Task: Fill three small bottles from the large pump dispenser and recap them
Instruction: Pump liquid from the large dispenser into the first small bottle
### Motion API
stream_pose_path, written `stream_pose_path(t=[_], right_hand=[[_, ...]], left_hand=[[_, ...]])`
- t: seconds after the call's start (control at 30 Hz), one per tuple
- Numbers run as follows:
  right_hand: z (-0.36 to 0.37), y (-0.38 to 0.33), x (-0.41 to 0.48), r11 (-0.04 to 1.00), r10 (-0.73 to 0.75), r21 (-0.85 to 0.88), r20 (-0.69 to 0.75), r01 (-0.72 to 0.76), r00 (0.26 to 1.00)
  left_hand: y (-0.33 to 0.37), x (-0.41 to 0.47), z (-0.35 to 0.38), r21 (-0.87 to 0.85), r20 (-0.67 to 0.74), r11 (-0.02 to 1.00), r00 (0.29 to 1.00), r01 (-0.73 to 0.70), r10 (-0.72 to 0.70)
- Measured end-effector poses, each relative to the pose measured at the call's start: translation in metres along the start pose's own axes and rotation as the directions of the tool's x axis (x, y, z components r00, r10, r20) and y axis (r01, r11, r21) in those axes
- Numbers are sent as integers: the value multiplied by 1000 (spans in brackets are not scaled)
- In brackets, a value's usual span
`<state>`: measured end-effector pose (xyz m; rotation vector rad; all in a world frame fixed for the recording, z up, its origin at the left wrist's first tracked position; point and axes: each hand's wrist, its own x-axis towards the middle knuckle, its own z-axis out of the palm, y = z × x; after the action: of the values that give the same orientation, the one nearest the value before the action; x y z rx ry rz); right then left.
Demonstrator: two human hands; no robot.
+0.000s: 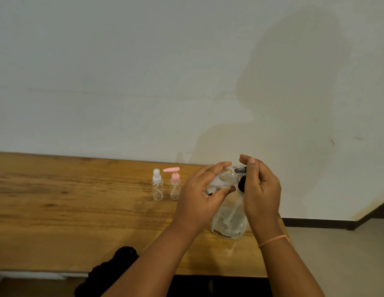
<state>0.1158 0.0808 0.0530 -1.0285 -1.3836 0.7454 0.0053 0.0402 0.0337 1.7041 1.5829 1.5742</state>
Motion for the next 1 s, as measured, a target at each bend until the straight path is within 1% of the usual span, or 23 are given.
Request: stream_pose_path(t=[0.2,0.37,0.53,0.67,0.77,0.87,1.0], right_hand=[[0,13,-2,999,4,-34,12,-4,1000],[0,2,0,1000,17,21,28,-18,999],[-1,0,1,1000,-3,-9,47,3,999],[0,15,-2,999,-13,-34,23,14,1000],[-1,16,-4,998,-5,-55,26,7,1000],[-2,6,-3,1000,9,5,38,-9,999],[-3,-3,1,999,-14,-32,67,16,998]], left_hand=[[-3,-2,0,10,10,1000,1000,19,-19],[-1,1,0,-19,-3,1000,1000,-5,5],[-2,-1,0,-49,-11,999,1000,-7,7],[-6,-3,0,-10,3,1000,1000,10,-10],[-5,-5,0,-14,13,1000,1000,22,-22],[0,-3,-2,-26,4,1000,1000,-9,9],[3,-1,-4,-20,-3,999,1000,-25,25]])
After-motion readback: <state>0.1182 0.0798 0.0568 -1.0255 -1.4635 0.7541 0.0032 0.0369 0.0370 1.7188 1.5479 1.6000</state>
